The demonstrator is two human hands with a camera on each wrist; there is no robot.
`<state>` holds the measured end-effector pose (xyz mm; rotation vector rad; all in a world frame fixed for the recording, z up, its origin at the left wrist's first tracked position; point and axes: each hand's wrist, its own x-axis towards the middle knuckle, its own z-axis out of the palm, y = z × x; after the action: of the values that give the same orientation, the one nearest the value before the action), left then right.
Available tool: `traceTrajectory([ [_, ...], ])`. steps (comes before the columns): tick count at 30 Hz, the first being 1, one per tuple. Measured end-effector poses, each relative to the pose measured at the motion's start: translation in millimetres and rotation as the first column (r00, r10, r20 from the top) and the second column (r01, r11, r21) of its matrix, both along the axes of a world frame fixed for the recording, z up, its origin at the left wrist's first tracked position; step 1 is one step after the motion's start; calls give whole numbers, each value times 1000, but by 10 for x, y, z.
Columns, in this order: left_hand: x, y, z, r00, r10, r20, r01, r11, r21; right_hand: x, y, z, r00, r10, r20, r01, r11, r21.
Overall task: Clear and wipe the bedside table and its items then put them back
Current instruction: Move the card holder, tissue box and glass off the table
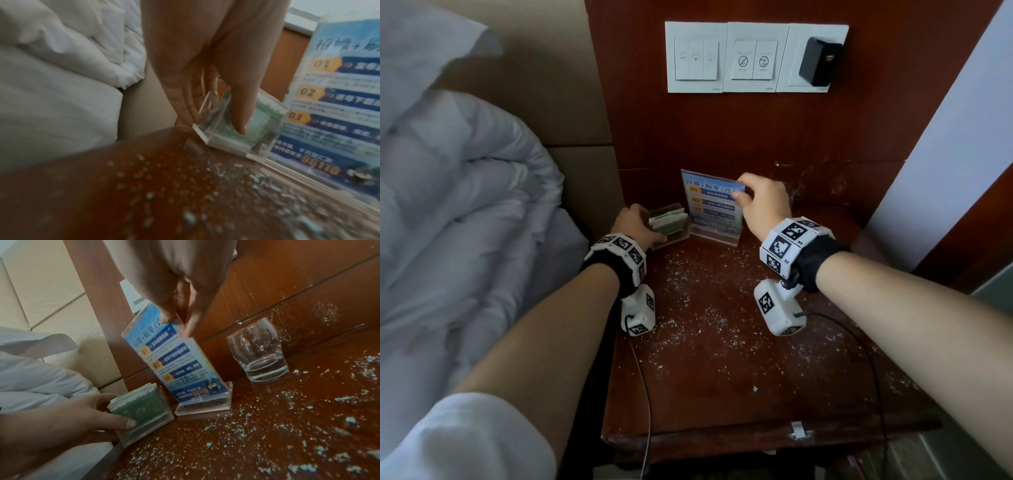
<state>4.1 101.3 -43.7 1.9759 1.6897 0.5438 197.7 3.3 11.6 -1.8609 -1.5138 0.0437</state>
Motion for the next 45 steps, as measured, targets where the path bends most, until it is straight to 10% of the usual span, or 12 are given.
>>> traceTrajectory([
  [22,-524,-1069,638,1000,2,22,-3,999,42,-217,-975,431,998,61,17,-62,998,23],
  [45,-2275,-3917,1046,992,-127,28,115,958,263,-1960,-3643,537,962,270,28,-272,958,91],
])
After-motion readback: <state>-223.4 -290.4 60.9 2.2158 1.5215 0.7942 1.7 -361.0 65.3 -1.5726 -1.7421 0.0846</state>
